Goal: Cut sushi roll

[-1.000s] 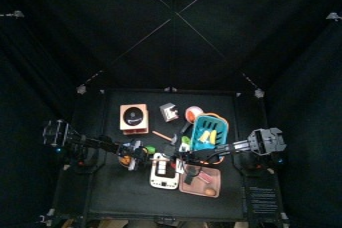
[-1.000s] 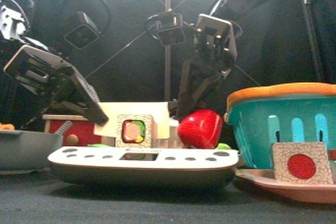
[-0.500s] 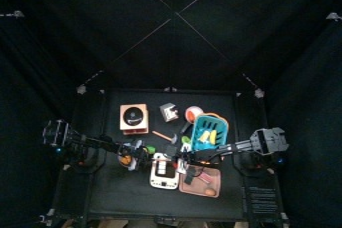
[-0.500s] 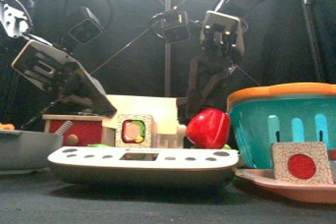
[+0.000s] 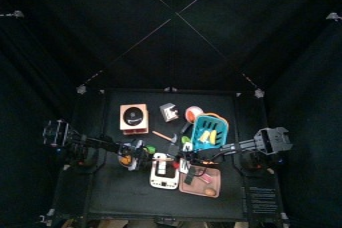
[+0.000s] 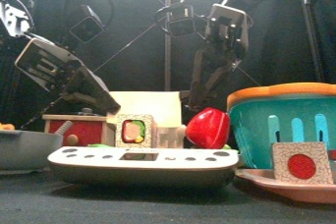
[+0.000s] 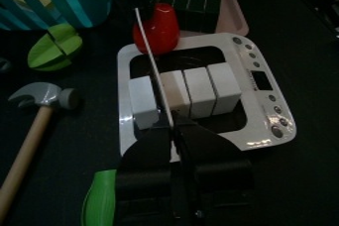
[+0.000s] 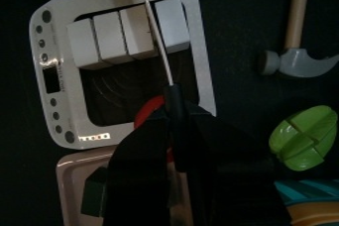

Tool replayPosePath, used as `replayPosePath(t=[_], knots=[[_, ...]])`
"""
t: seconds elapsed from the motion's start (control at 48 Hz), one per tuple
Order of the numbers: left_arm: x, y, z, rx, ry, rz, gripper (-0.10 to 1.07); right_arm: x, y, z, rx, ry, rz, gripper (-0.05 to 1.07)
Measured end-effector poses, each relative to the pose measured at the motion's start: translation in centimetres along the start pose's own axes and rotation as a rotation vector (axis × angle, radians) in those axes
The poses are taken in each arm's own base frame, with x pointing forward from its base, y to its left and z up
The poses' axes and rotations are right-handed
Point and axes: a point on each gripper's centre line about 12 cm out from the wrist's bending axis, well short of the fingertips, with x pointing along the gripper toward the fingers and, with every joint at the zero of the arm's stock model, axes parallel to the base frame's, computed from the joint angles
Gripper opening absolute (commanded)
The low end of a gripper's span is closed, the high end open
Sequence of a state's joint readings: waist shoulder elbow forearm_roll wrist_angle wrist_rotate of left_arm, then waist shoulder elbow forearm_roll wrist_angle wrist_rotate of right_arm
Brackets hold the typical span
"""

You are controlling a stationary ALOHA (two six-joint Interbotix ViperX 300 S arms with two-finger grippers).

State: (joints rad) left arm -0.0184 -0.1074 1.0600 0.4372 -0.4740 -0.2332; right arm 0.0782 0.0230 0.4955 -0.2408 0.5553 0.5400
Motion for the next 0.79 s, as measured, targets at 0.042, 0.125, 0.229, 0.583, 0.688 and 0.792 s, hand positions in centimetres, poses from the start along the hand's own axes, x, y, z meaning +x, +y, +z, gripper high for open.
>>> replayPosePath(t=[0.042, 0.125, 0.229, 0.583, 0.688, 0.792], knots=[[0.1, 0.0, -0.2, -0.001, 0.006, -0.001, 0.35, 0.2, 0.0, -0.2, -0.004, 0.005, -0.003, 0.42], [0.2, 0.0, -0.2, -0.002, 0.01, -0.002, 0.35, 0.4, -0.1, -0.4, -0.003, 0.013, -0.005, 0.42], [0.4, 0.0, -0.5, -0.004, 0.018, -0.003, 0.35, 0.6, -0.1, -0.6, -0.005, 0.019, -0.006, 0.42], [0.9, 0.0, -1.0, -0.01, 0.041, -0.007, 0.35, 1.6, -0.1, -0.9, -0.015, 0.041, -0.016, 0.42], [1.0, 0.0, -1.1, -0.009, 0.045, -0.007, 0.35, 1.9, -0.1, -1.1, -0.01, 0.049, -0.016, 0.41], [1.0, 0.0, -1.2, -0.011, 0.046, -0.007, 0.35, 2.0, -0.1, -1.2, -0.011, 0.055, -0.018, 0.4]])
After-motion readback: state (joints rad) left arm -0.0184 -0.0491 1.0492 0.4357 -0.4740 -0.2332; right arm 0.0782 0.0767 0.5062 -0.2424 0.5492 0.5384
